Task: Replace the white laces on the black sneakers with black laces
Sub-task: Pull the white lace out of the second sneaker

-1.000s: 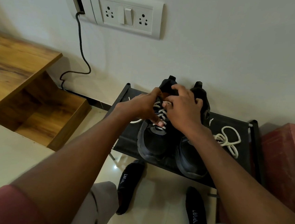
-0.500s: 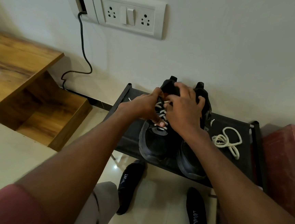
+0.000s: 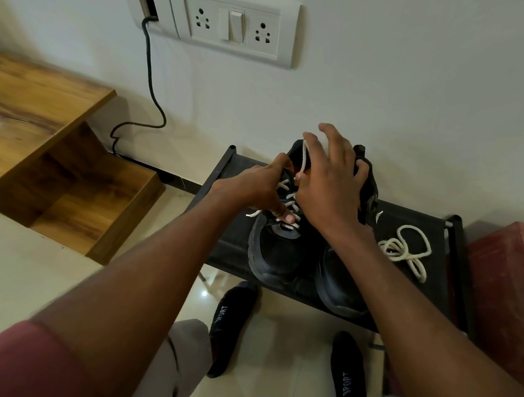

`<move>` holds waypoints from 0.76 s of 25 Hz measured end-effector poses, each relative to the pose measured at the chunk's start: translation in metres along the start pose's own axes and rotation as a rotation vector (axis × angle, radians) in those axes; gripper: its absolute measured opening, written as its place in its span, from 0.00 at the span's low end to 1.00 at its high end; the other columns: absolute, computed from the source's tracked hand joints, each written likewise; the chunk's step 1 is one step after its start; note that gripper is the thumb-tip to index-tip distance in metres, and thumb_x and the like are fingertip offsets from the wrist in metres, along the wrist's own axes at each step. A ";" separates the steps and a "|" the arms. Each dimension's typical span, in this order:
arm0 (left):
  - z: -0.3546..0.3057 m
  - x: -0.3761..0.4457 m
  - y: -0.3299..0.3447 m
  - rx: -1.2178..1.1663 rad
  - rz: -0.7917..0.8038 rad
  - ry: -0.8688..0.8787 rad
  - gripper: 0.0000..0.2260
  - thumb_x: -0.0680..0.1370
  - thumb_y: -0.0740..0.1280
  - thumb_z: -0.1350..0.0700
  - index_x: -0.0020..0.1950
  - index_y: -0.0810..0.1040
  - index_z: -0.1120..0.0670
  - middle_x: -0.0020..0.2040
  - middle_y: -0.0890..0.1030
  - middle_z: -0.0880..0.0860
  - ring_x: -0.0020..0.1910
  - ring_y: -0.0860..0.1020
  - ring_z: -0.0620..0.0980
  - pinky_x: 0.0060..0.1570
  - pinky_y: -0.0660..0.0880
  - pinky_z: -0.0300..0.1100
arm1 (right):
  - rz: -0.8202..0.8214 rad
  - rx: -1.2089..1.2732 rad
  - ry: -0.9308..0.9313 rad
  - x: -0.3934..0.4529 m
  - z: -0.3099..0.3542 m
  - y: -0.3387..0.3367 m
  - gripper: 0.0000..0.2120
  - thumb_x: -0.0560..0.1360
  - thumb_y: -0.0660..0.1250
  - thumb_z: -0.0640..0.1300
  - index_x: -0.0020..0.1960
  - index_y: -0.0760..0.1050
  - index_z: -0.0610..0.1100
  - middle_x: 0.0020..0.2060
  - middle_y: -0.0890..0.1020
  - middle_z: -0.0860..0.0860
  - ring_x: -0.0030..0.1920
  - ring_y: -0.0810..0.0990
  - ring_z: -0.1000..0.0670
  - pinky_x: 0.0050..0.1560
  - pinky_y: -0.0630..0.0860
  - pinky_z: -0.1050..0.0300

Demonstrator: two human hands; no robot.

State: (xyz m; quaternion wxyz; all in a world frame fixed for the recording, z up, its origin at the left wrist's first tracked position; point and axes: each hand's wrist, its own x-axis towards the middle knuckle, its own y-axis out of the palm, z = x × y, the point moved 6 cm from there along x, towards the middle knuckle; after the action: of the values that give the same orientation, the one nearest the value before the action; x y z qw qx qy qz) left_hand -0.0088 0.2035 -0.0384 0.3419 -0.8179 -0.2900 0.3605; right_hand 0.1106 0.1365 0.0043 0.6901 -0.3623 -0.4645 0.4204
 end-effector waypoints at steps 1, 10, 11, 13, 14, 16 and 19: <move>0.000 0.001 0.000 0.003 -0.001 -0.002 0.47 0.65 0.84 0.43 0.73 0.57 0.43 0.60 0.75 0.55 0.57 0.74 0.58 0.56 0.76 0.56 | 0.085 -0.033 -0.004 0.002 -0.001 0.006 0.26 0.74 0.72 0.40 0.71 0.75 0.51 0.80 0.61 0.51 0.80 0.58 0.43 0.73 0.59 0.28; -0.002 0.002 0.002 0.036 -0.012 -0.011 0.48 0.63 0.85 0.42 0.73 0.58 0.45 0.62 0.77 0.57 0.55 0.76 0.58 0.53 0.75 0.53 | 0.262 0.133 0.170 0.007 -0.013 0.021 0.06 0.79 0.71 0.44 0.52 0.86 0.52 0.67 0.75 0.55 0.67 0.73 0.51 0.72 0.61 0.36; -0.002 0.002 0.002 0.029 -0.014 -0.011 0.48 0.63 0.85 0.43 0.72 0.58 0.45 0.62 0.77 0.57 0.56 0.76 0.59 0.53 0.75 0.53 | 0.163 0.173 0.233 0.005 -0.014 0.013 0.06 0.78 0.71 0.43 0.47 0.86 0.51 0.62 0.76 0.55 0.61 0.75 0.51 0.68 0.66 0.39; -0.002 0.000 0.002 0.011 -0.017 -0.006 0.47 0.63 0.85 0.43 0.72 0.59 0.44 0.62 0.77 0.57 0.59 0.77 0.60 0.56 0.76 0.54 | -0.114 0.395 0.418 0.006 -0.020 -0.008 0.10 0.79 0.68 0.41 0.41 0.81 0.51 0.57 0.77 0.52 0.52 0.78 0.53 0.60 0.77 0.42; -0.002 -0.001 0.001 0.006 -0.021 0.000 0.46 0.64 0.85 0.44 0.72 0.59 0.44 0.62 0.77 0.57 0.59 0.76 0.60 0.56 0.76 0.55 | -0.247 0.606 0.506 0.009 -0.025 -0.020 0.11 0.80 0.65 0.39 0.41 0.79 0.50 0.55 0.79 0.50 0.49 0.80 0.53 0.58 0.79 0.43; -0.002 -0.002 -0.001 0.007 -0.027 0.013 0.45 0.66 0.84 0.46 0.73 0.59 0.45 0.59 0.76 0.55 0.56 0.75 0.58 0.54 0.74 0.53 | -0.449 1.152 0.642 0.018 -0.039 -0.037 0.13 0.82 0.56 0.37 0.44 0.76 0.46 0.43 0.83 0.47 0.42 0.83 0.48 0.54 0.83 0.44; -0.003 -0.003 -0.002 0.008 -0.027 0.022 0.45 0.67 0.84 0.46 0.74 0.59 0.46 0.57 0.75 0.54 0.54 0.75 0.57 0.51 0.72 0.51 | -0.446 1.412 0.775 0.019 -0.061 -0.039 0.10 0.84 0.54 0.40 0.51 0.73 0.44 0.32 0.79 0.47 0.32 0.78 0.47 0.35 0.77 0.52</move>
State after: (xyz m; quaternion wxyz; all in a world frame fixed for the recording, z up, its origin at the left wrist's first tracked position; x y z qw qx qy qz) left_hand -0.0083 0.2014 -0.0344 0.3530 -0.8166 -0.2959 0.3479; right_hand 0.1823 0.1322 0.0265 0.9328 0.1369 0.1175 0.3120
